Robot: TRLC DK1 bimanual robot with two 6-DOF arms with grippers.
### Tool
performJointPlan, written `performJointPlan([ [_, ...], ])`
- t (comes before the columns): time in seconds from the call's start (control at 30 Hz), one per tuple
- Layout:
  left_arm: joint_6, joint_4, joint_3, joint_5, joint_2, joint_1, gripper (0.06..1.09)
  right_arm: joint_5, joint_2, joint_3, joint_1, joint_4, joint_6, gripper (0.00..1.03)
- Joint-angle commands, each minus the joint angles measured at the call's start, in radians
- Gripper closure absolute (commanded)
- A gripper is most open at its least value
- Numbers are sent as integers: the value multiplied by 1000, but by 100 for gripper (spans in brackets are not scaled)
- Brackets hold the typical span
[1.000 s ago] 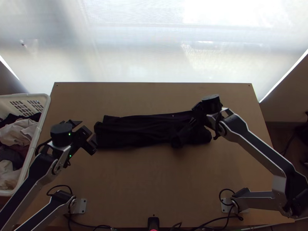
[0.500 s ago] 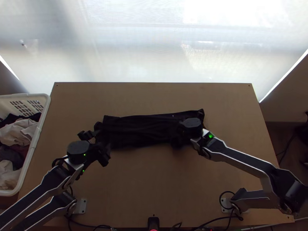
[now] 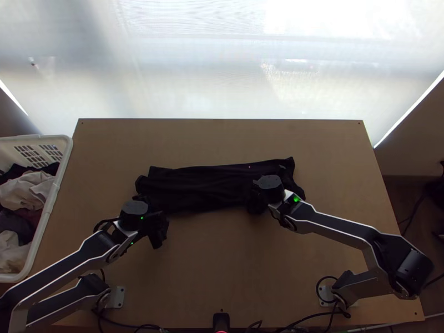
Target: Fold the t-shirt
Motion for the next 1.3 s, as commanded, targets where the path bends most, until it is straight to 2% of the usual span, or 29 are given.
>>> performJointPlan([
  [0.0, 47, -48, 28, 66, 101, 44, 11, -38, 48, 39, -8, -45, 53, 100],
  [0.17, 130, -138, 89, 126, 181, 120, 11, -50, 81, 50, -9, -47, 57, 100],
  [0.33, 200, -148, 129, 129, 231, 157, 11, -54, 85, 59, -9, -47, 57, 100],
  [0.67, 204, -175, 285, 129, 286, 243, 11, -58, 87, 50, -9, -53, 59, 100],
  [1.13, 185, -195, 218, 129, 274, 177, 11, -66, 107, 57, -20, -53, 79, 100],
  [1.27, 190, -152, 179, 129, 263, 163, 11, -69, 107, 59, -29, -53, 79, 100],
])
